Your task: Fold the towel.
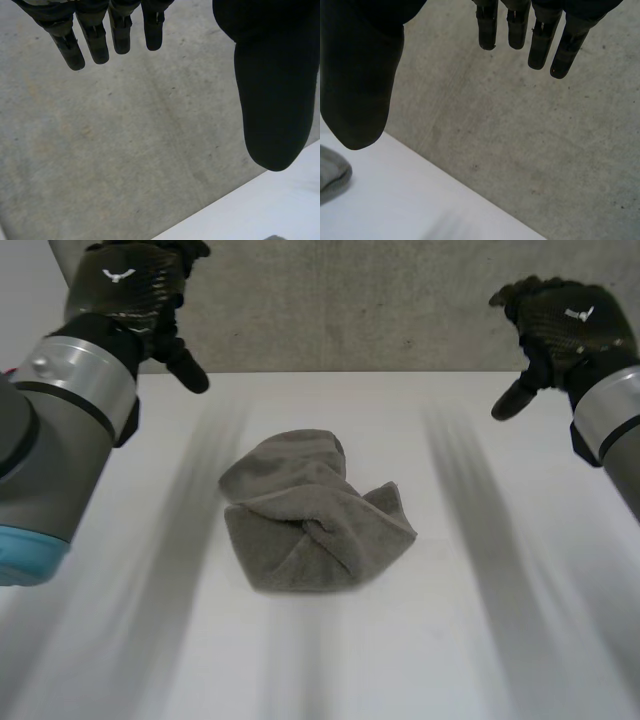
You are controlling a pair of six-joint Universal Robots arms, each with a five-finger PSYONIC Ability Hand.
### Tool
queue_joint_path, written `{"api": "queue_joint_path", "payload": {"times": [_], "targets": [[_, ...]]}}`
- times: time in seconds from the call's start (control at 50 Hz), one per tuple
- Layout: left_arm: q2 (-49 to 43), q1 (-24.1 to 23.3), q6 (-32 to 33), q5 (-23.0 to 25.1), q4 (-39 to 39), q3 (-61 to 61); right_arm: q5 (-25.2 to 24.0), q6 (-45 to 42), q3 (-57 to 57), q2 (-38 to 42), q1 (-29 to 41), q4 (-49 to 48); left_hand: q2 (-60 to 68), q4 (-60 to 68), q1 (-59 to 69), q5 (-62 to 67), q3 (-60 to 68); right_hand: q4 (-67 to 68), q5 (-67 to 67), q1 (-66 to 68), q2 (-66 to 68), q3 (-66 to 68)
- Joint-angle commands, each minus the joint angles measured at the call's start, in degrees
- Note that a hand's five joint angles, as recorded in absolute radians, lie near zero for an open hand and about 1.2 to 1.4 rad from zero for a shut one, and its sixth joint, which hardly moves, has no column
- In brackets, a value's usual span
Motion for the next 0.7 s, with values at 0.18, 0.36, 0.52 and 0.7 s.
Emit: {"api": "queue_joint_path", "payload": {"times": [0.18,0.36,0.52,0.7], "targets": [[0.50,2.20,-0.04,-0.10,-6.69,1.48,-0.59,2.06,-4.36,-0.53,0.03,6.28,2.09,2.00,1.87,1.37,2.02,-4.55,-3.38,-3.05,-3.78,-3.62],[0.41,2.20,-0.04,-0.02,-7.39,1.30,-1.03,2.06,-4.19,-0.53,0.03,6.36,2.25,2.17,2.04,1.54,2.19,-4.55,-3.38,-3.05,-3.78,-3.62],[-0.99,2.55,0.58,2.17,-6.34,0.07,-6.65,2.06,-3.13,0.08,-0.32,6.45,1.92,1.83,1.70,1.21,1.85,-4.55,-3.38,-3.05,-3.78,-3.62],[-15.06,3.26,0.75,12.55,-6.07,1.48,-10.17,6.89,-1.11,13.89,2.76,6.37,3.10,3.01,2.88,2.38,3.03,-4.55,-3.38,-3.05,-3.78,-3.62]]}}
